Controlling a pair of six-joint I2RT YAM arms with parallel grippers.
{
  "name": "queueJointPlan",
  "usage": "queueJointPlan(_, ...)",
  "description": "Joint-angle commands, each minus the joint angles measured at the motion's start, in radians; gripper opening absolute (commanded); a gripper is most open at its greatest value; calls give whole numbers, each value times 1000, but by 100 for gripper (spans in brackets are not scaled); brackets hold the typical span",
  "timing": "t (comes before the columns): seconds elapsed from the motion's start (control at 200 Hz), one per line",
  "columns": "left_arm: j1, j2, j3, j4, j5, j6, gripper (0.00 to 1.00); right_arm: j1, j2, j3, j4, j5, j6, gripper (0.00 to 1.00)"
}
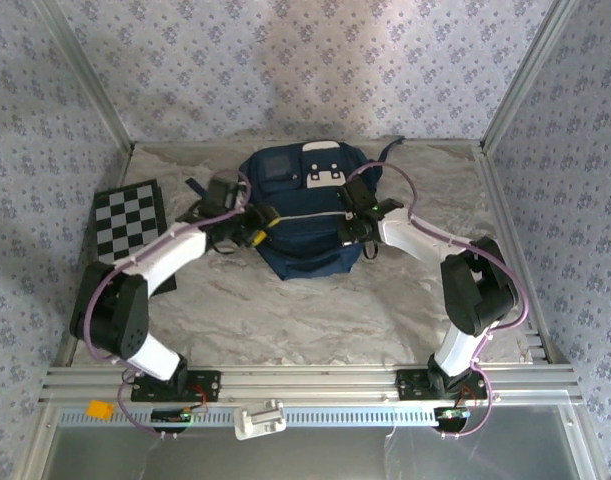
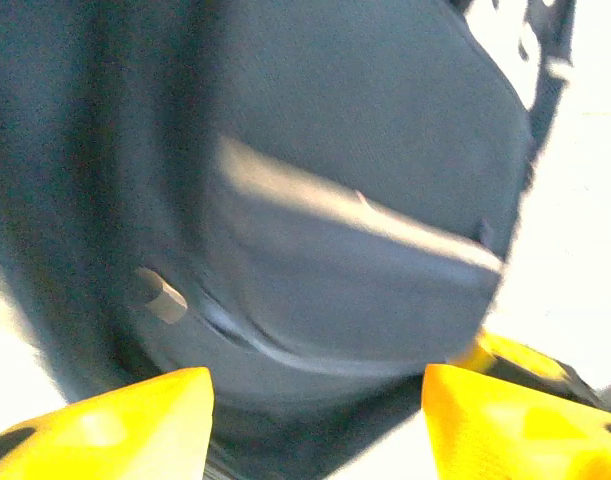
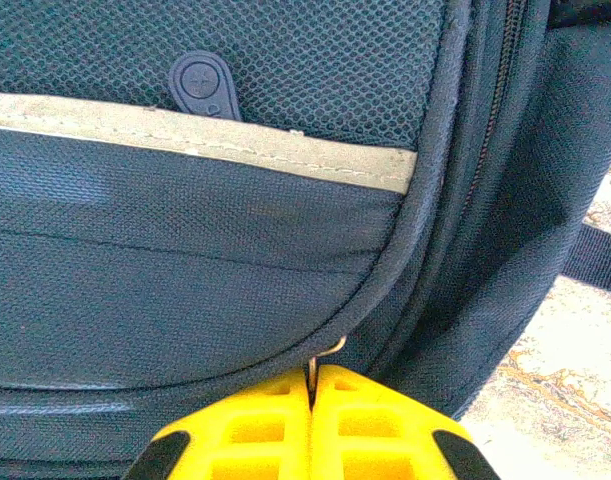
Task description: Pack the student bag
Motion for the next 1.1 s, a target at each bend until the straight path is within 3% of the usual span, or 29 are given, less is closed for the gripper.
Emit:
queueJointPlan(0.0, -84, -49, -43, 110, -107, -276, 60, 10, -30, -15, 30, -34, -4, 0)
queueJointPlan(0.215, -180, 26, -42, 139, -244, -454, 62, 19, -32, -19, 51, -41, -7, 0)
queueJointPlan(0.445, -210, 143, 27, 172, -344, -512, 61, 17, -39, -56, 59, -37, -11, 0)
queueJointPlan(0.6, -204, 190, 72, 88, -435, -511, 36, 16, -53, -63, 41, -4, -18, 0)
queueJointPlan(0.79, -165, 160, 62, -1, -462, -409, 0, -10, -67, -70, 54, 41, -112, 0)
queueJointPlan(1.094, 69, 89, 54, -114, -256, 47, 0, -22, -81, -64, 96, 159, -392, 0)
